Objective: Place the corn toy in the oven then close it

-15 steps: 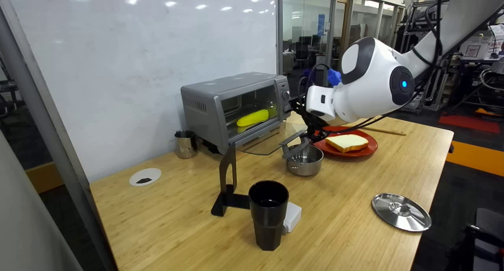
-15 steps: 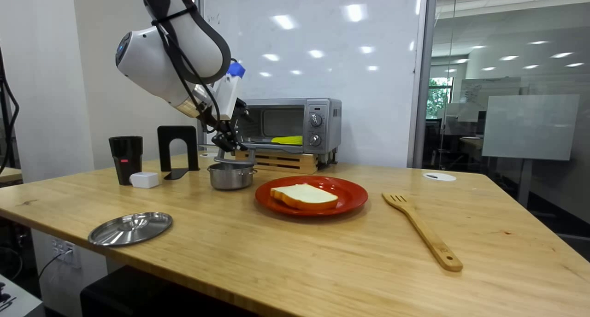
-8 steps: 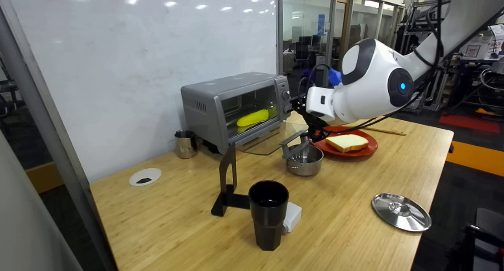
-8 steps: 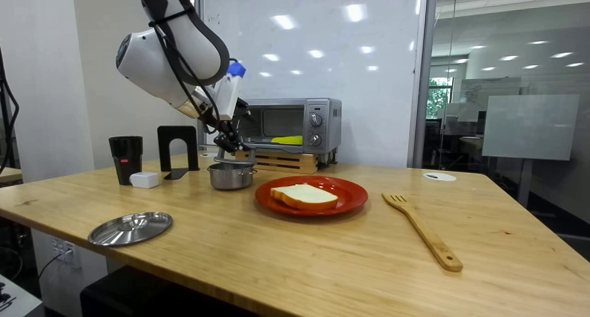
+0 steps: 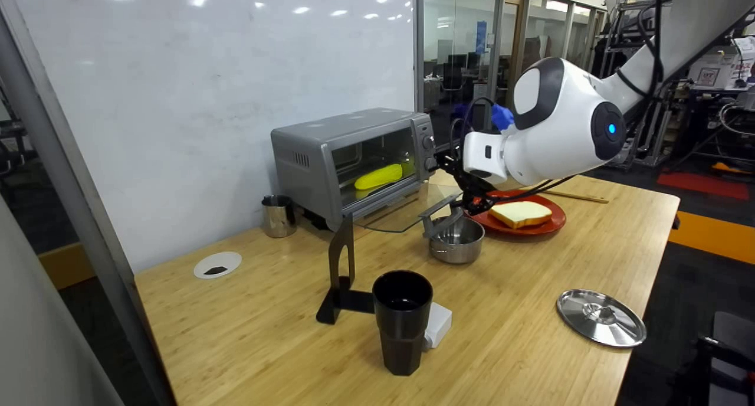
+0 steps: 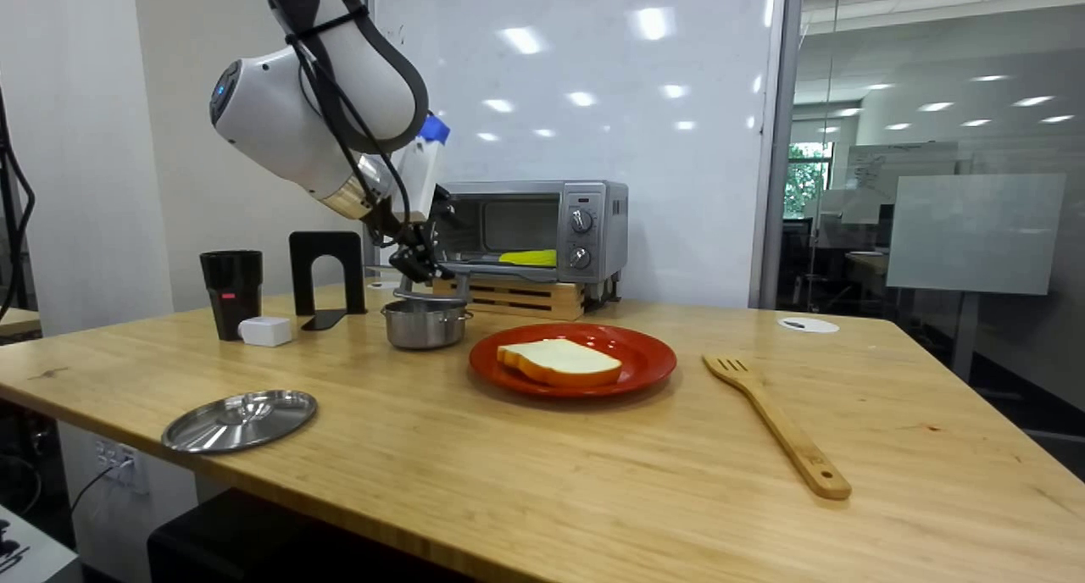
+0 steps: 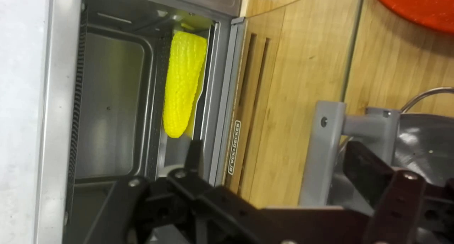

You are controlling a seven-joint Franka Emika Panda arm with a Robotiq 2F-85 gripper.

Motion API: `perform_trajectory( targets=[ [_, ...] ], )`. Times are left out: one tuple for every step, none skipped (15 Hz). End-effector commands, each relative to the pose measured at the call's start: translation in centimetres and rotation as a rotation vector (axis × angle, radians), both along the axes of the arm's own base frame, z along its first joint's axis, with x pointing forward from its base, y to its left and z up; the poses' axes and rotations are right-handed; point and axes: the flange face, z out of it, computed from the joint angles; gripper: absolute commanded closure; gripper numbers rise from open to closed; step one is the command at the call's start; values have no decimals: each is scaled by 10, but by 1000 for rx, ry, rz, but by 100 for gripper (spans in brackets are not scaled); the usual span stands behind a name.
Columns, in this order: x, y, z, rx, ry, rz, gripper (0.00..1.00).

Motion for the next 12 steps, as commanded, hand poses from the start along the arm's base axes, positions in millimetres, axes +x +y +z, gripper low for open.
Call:
perform_trajectory(
  targets=[
    [-10,3,4,-2,15,101,0],
    [-7,22,12,-4,14,116,0],
    [-6,25,12,3,11,118,0],
    [-3,31,15,4,7,128,0],
    [-1,37,16,2,-2,137,0],
    [1,41,16,8,-6,143,0],
    [2,42,14,7,-5,145,0],
    [4,38,12,7,-4,139,0],
    [4,36,10,6,-2,133,0],
    [5,32,9,7,0,128,0],
    [6,30,8,9,1,123,0],
    [6,27,7,12,2,115,0]
  ],
)
